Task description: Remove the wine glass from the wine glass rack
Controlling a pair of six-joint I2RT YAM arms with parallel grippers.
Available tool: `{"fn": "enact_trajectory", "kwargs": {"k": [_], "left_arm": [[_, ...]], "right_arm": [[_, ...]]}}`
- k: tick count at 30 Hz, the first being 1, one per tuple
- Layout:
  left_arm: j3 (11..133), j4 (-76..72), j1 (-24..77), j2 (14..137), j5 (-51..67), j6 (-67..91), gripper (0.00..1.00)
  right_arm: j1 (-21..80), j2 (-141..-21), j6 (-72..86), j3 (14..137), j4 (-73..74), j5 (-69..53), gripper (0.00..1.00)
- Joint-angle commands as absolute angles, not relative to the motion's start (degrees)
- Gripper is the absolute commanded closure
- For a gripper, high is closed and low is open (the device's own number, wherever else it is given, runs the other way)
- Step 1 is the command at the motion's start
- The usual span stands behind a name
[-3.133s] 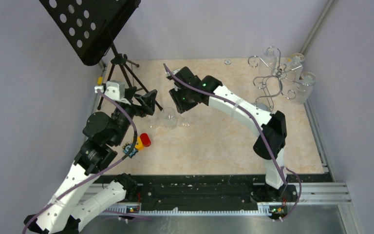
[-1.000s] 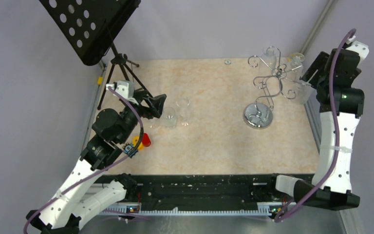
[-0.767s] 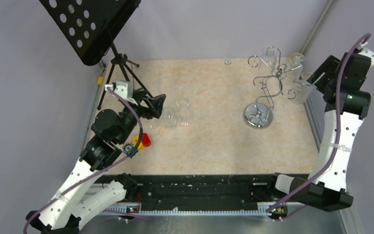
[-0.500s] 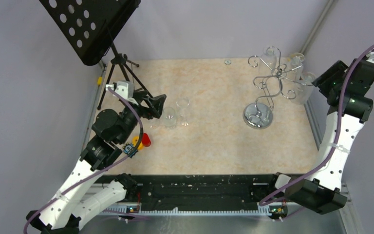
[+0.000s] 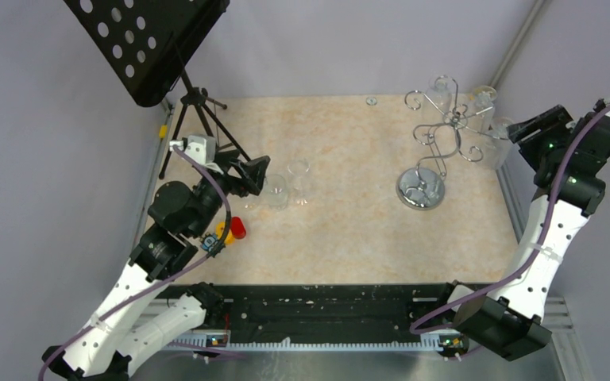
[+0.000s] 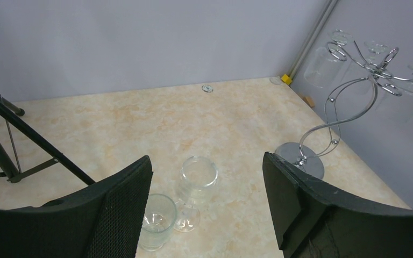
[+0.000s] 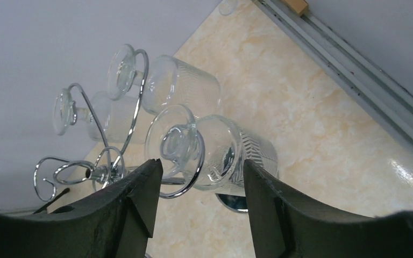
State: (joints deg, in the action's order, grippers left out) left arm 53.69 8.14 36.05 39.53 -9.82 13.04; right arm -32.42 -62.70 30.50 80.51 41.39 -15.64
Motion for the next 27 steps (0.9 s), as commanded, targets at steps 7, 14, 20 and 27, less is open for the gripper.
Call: {"fn": "enact_trajectory", "kwargs": {"k": [7,14,20,27], "left_arm": [[52.83,5.12,36.13,38.83,-8.33,15.49,0.21],[51.80,5.89,36.19,38.67,-8.24,16.00,0.21],[51.11,6.47,36.17,37.84,-10.47,15.52,0.20],[50.77,6.51,36.20,38.22,-11.20,15.37,0.20]], "right_arm": [[-32.70,-61.79,34.18,84.49,41.03,-21.14,0.40],[-32.70,-62.09,36.47,82.37,40.55,-21.88,0.56],[-32.70,-62.49,37.11,82.27,40.15,-20.88,0.56],[-32.70,-62.84,38.26,80.21,38.86,-20.27,0.58]]}}
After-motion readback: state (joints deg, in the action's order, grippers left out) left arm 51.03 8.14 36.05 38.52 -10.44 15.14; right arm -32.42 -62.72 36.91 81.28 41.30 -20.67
